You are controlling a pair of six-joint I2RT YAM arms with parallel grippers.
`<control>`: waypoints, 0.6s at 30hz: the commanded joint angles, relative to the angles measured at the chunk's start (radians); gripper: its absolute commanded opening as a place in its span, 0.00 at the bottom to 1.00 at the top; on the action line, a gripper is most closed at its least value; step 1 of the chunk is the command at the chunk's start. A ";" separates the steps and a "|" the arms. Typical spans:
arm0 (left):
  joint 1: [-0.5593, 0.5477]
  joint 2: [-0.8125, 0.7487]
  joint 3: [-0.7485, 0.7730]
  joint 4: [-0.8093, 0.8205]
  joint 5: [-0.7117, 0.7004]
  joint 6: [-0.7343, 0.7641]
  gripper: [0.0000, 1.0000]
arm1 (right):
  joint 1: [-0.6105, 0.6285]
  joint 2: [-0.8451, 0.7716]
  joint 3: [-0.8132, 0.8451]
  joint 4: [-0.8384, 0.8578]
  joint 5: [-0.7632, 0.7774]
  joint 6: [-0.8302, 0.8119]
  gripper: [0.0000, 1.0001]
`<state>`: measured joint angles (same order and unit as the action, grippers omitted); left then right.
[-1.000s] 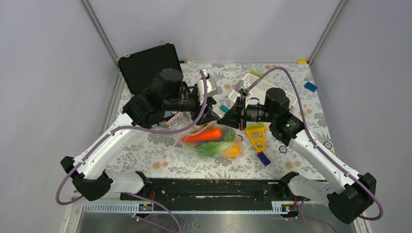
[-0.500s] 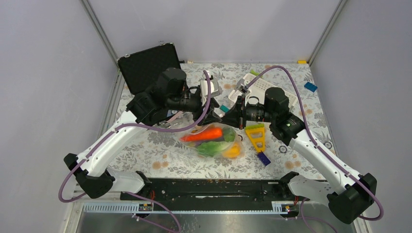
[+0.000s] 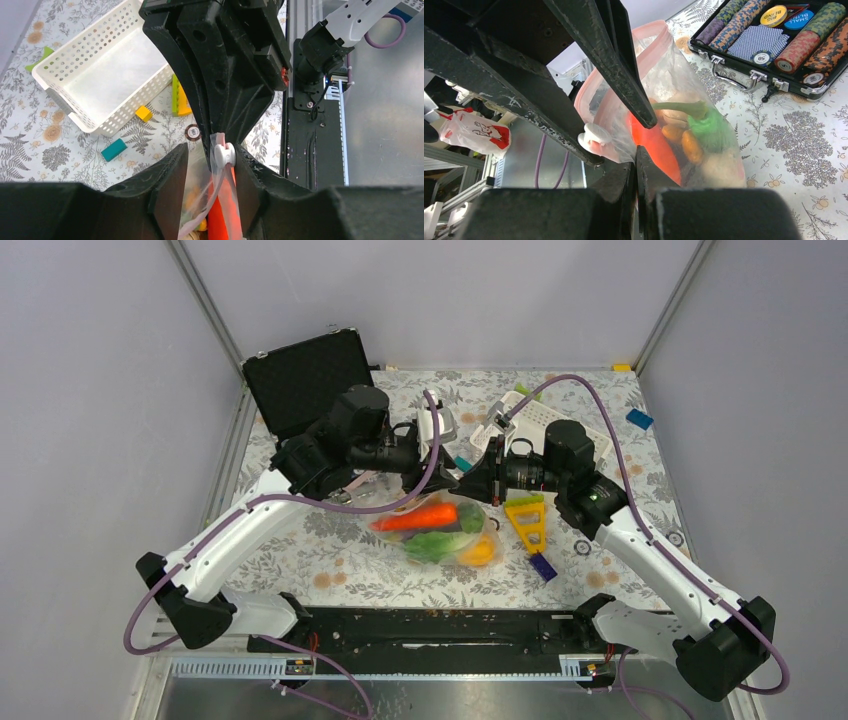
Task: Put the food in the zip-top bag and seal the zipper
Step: Zip the zipper food storage bag at the center of the board.
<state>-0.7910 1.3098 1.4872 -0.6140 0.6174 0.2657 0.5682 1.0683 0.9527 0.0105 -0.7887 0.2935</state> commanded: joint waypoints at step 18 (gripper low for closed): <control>-0.001 -0.025 0.001 0.027 0.005 0.105 0.00 | -0.004 -0.062 0.050 0.046 0.042 0.024 0.00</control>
<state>-0.7910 1.3094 1.4784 -0.5777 0.6163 0.2966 0.5686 1.0641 0.9527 0.0093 -0.7860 0.3130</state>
